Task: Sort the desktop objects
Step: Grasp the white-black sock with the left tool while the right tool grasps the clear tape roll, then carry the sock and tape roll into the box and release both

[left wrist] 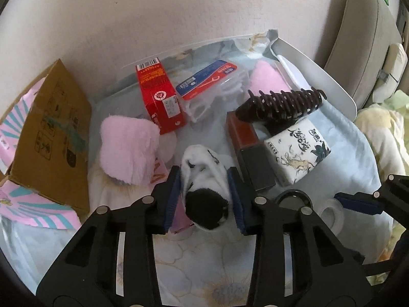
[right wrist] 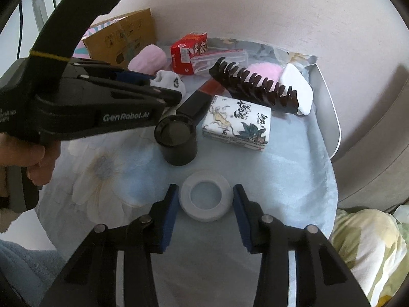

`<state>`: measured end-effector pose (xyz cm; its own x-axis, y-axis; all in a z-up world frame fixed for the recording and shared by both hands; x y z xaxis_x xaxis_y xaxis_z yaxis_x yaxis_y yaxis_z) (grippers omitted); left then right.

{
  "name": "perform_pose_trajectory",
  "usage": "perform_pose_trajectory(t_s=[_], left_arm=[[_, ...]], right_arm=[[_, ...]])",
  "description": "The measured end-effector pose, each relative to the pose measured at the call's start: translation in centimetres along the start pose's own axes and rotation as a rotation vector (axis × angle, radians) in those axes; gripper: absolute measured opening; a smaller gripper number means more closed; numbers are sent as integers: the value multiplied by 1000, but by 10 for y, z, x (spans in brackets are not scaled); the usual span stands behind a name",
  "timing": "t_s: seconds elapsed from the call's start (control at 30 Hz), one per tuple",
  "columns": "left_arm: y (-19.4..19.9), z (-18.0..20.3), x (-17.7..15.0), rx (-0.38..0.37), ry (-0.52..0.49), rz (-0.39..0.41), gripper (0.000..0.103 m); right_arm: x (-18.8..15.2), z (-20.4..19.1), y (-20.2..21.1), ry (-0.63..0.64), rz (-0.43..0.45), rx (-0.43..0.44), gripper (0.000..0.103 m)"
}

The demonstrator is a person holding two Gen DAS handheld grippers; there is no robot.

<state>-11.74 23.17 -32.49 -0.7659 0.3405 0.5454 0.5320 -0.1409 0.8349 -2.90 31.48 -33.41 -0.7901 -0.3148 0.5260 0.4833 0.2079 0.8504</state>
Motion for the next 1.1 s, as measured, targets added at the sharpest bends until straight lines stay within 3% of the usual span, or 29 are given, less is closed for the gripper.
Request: perform_pose_trajectory(t_s=[0.27,0.47,0.8,1.1], left_arm=[[36,-11,16,-40,28,48,32],[81,-37,34,-57,71,75,32],[153,-121,37,-8,109,125,32],[193,-203,31,28,166,150,32]], right_arm=[[7,-3,18,-6,20,-6,39],[31,1,41,-37,19,-36,39],[96,-20,88,1,79,-46,39],[163,-74,104,33,122,-30,39]])
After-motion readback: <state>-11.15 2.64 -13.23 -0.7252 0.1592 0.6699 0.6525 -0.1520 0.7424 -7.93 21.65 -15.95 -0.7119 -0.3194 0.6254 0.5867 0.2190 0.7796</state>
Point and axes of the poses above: each gripper's, at about its wrist camera, not at the fingertips, and y roughly against the way its jaws point, z to its right, x to its top, the point moved 7 cm from there along -y, roughly the way its jaws point, and after that the axes turned 2 degrees about -y, right-handed, at the moved point
